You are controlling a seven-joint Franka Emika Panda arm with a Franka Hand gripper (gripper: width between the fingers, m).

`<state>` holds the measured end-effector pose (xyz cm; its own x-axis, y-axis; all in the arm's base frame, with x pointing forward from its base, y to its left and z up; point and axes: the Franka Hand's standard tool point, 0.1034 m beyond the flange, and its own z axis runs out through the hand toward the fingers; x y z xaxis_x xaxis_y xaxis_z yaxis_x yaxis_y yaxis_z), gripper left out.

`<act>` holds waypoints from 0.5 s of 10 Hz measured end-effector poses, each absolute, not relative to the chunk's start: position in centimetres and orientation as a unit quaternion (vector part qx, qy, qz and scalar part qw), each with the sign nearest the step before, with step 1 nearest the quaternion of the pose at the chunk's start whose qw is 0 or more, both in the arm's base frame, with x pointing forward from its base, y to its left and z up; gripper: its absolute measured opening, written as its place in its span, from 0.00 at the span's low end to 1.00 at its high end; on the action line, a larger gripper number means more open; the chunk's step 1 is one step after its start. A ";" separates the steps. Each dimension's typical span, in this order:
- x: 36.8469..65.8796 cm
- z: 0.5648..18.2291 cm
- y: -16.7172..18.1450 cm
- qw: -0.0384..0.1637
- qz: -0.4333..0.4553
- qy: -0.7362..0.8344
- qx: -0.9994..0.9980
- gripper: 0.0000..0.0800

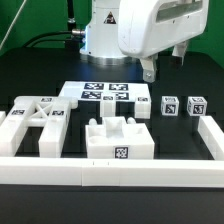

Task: Assemble chair

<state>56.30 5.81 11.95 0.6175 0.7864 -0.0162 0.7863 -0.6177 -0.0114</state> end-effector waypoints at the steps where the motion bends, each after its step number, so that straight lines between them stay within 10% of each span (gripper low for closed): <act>1: 56.3 11.9 5.8 0.002 0.010 -0.437 -0.899 0.81; 5: 56.3 11.9 5.8 0.002 0.010 -0.437 -0.899 0.81</act>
Offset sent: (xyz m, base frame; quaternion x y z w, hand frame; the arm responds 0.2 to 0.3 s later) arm 0.0000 0.0000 0.0000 0.0000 0.0000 0.0000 1.0000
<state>56.30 5.81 11.95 0.6175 0.7864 -0.0162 0.7863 -0.6177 -0.0114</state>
